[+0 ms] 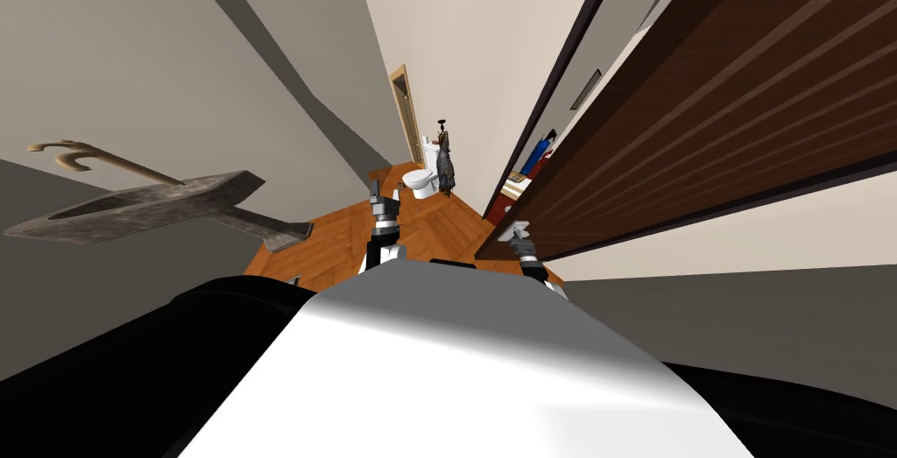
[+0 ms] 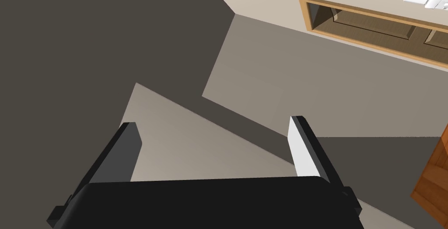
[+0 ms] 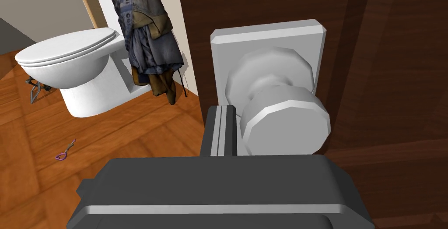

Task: Pull the door open

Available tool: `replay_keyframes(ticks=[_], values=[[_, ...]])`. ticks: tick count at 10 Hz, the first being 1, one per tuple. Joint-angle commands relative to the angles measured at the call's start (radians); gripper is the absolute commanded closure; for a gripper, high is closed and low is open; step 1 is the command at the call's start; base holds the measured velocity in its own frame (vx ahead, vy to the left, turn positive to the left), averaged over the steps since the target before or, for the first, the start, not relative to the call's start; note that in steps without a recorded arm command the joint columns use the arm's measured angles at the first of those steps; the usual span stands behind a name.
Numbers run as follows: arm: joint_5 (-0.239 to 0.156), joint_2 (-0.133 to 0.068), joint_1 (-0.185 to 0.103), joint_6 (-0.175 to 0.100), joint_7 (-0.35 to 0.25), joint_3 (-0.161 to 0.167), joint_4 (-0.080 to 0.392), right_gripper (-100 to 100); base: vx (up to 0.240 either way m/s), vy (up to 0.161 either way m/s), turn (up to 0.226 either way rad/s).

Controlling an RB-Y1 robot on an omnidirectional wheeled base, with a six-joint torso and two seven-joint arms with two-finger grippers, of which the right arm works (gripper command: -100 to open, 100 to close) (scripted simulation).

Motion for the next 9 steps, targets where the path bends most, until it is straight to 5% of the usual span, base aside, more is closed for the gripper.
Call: replay_keyframes(ticks=[1, 3, 4, 9], values=[[-0.001, -0.002, 0.001, 0.003, 0.0, -0.007, 0.001, 100, 0.0, 0.0, 0.0], [-0.001, -0.002, 0.001, 0.003, 0.0, -0.007, 0.001, 100, 0.0, 0.0, 0.0], [0.008, -0.007, 0.008, -0.014, -0.006, 0.004, -0.005, -100, -0.087, -0.027, 0.017], [0.038, -0.03, 0.038, -0.064, -0.027, 0.017, -0.023, -100, -0.184, -0.077, -0.006]])
